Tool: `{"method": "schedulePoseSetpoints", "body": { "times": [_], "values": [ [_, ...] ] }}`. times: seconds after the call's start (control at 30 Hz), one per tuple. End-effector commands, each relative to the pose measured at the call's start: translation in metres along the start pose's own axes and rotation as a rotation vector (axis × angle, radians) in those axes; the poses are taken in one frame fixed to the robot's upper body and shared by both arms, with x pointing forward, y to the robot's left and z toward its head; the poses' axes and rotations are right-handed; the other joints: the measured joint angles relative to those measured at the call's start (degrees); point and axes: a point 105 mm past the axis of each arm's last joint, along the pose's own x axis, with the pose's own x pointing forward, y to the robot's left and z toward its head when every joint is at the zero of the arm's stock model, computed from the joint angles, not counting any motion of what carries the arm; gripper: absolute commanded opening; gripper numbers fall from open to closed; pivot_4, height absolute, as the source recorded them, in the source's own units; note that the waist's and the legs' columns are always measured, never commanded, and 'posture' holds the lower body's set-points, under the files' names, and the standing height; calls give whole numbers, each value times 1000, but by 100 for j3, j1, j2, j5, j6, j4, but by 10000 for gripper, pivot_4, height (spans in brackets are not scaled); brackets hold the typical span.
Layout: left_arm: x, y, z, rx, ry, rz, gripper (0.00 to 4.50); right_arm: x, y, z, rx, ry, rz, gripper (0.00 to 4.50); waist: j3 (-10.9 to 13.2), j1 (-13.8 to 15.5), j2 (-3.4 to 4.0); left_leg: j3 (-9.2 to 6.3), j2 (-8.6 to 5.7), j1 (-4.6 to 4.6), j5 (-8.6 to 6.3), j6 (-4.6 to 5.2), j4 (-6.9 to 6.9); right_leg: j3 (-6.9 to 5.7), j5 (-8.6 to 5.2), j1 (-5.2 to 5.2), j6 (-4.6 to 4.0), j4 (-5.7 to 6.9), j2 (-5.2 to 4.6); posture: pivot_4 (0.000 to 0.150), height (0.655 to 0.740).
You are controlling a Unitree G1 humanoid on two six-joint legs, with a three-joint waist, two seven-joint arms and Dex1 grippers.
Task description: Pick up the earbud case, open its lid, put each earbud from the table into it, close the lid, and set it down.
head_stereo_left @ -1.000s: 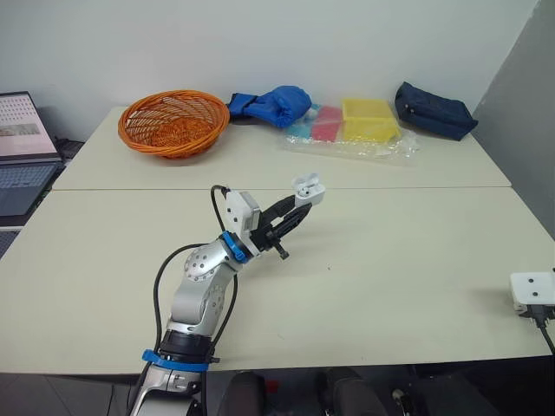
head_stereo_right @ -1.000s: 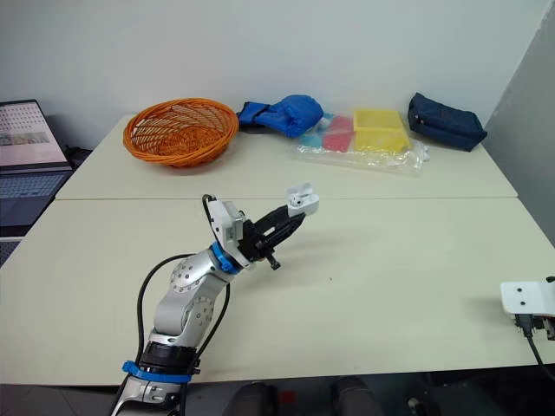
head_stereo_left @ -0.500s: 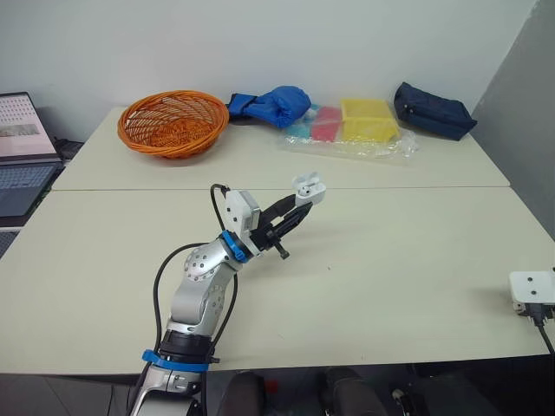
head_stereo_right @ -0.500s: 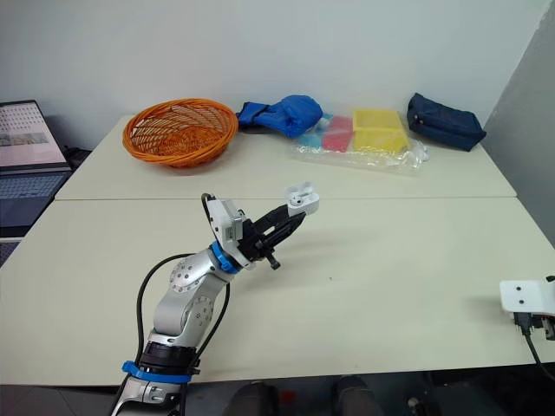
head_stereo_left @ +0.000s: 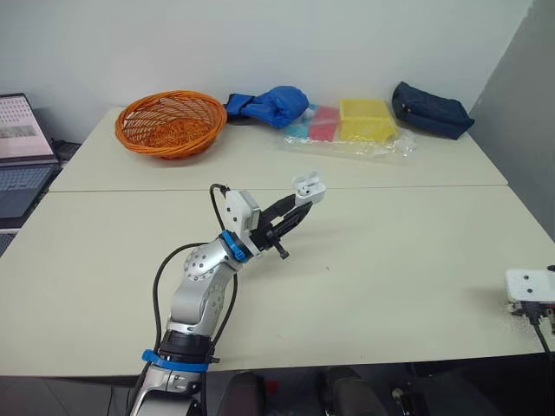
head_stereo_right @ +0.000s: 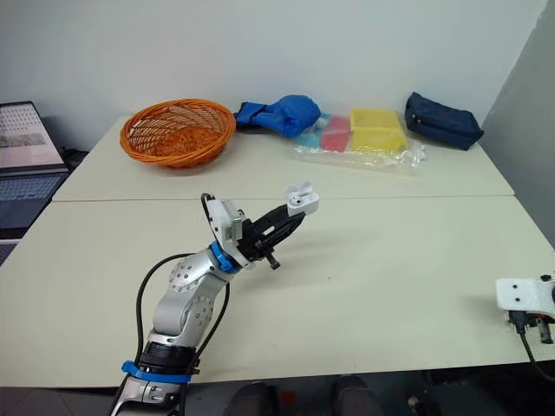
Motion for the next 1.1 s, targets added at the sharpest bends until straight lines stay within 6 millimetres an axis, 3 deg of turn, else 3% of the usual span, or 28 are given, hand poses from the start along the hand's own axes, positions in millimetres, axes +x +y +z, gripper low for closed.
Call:
{"method": "schedulePoseSetpoints", "body": {
  "times": [0.03,0.1,0.13,0.27,0.37,0.5,0.73,1.1],
  "values": [
    [4,-1,12,35,-52,-17,7613,-18,-9,102,103,-409,-36,4183,0,-46,0,-1,4,0,0,0,-2,1,9,-1,16,3,3,1500,7400],
    [6,0,11,37,-55,-20,7613,-33,-9,161,204,-673,-22,4183,0,-88,1,-7,19,1,-1,-2,0,0,21,-2,31,6,19,1500,7400],
    [8,1,12,38,-60,-19,7613,-47,-20,189,225,-837,-101,4183,3,-113,-5,-11,19,0,-1,-2,-1,-3,22,-2,30,8,22,1500,7400],
    [12,5,12,32,-73,-8,7613,-92,-42,239,351,-1237,-341,4183,3,-59,-13,-36,24,-11,0,-3,6,-16,29,-3,19,3,36,1500,7400],
    [13,5,10,30,-74,-12,7613,-107,-36,251,367,-1352,-415,4183,2,40,-12,-27,19,-27,-2,-2,-4,-17,24,-9,25,-16,22,1500,7400],
    [16,6,13,28,-84,-34,7613,-108,-32,267,437,-1400,-454,4183,-1,41,-10,-8,20,-119,-7,5,3,-2,21,-92,46,-15,-6,1500,7400],
    [23,3,16,29,-96,-75,7613,-104,-34,301,507,-1467,-441,4183,-2,21,-9,-13,15,-113,-8,7,2,-8,21,-96,45,-6,13,1500,7400],
    [26,3,18,31,-105,-93,7613,-84,-51,305,537,-1404,-512,4183,-1,19,-9,-12,20,-111,-7,8,2,-8,26,-97,36,-6,25,1500,7400]
  ]
}}
